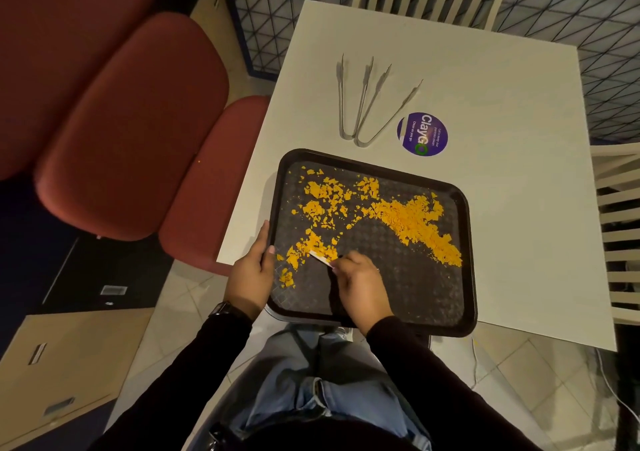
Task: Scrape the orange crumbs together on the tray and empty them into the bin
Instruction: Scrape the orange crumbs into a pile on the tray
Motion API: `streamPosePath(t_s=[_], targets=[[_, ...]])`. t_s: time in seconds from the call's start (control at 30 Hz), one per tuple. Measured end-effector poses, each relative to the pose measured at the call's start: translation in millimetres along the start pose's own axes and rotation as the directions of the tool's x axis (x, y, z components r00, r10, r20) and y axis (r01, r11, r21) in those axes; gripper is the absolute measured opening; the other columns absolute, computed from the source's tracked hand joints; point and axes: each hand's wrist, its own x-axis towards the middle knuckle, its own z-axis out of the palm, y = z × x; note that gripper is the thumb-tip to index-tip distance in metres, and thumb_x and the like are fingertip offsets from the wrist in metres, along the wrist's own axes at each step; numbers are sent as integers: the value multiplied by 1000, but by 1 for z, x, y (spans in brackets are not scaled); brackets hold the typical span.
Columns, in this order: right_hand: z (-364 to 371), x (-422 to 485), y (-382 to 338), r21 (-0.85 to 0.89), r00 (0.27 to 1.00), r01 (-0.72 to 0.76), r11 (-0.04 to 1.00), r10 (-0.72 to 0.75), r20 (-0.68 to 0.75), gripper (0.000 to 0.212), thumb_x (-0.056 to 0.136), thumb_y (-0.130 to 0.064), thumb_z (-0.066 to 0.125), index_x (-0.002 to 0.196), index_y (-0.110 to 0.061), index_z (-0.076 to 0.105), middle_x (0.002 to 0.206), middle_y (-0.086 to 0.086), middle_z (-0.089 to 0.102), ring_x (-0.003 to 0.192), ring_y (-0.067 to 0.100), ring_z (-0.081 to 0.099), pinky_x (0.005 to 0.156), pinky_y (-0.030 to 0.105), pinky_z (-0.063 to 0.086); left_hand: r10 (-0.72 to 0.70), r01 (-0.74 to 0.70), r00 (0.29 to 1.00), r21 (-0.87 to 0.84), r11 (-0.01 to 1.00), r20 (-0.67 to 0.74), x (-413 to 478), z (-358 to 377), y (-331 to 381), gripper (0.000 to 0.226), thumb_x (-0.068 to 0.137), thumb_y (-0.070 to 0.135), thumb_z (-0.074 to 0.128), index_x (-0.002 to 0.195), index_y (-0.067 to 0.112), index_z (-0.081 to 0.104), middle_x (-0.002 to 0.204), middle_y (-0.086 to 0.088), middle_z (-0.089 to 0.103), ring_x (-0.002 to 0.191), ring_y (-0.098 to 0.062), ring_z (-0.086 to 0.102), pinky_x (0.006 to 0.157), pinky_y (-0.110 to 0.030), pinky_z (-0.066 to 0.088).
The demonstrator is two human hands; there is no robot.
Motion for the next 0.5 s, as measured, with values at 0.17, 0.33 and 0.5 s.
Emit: streamPosePath(t_s=[0.17, 0.33, 0.5], targets=[[-15, -18, 7, -116, 976, 203, 972, -192, 102, 16, 80, -5, 66, 89, -18, 70, 78, 3, 60, 71, 25, 54, 60, 32, 33, 3, -4, 1000, -4, 1000, -7, 1, -1, 2, 49, 98, 23, 36, 145, 28, 22, 121, -21, 60, 99, -31, 58, 78, -23, 34], [-12, -34, 19, -146, 949, 285, 947, -257, 184, 26, 72, -2, 71, 90, -21, 71, 80, 0, 61, 73, 23, 55, 60, 32, 37, 11, -11, 1000, 31, 999, -18, 1, -3, 1, 50, 98, 25, 37, 145, 31, 23, 94, -25, 64, 74, -26, 57, 68, -28, 39], [-9, -17, 15, -109, 975, 194, 975, -179, 129, 20, 79, -2, 68, 94, -14, 71, 82, 4, 62, 74, 26, 54, 62, 32, 34, 5, -5, 1000, 32, 999, 10, -2, -3, 4, 49, 98, 25, 35, 145, 30, 23, 80, -18, 64, 60, -19, 52, 60, -27, 40]])
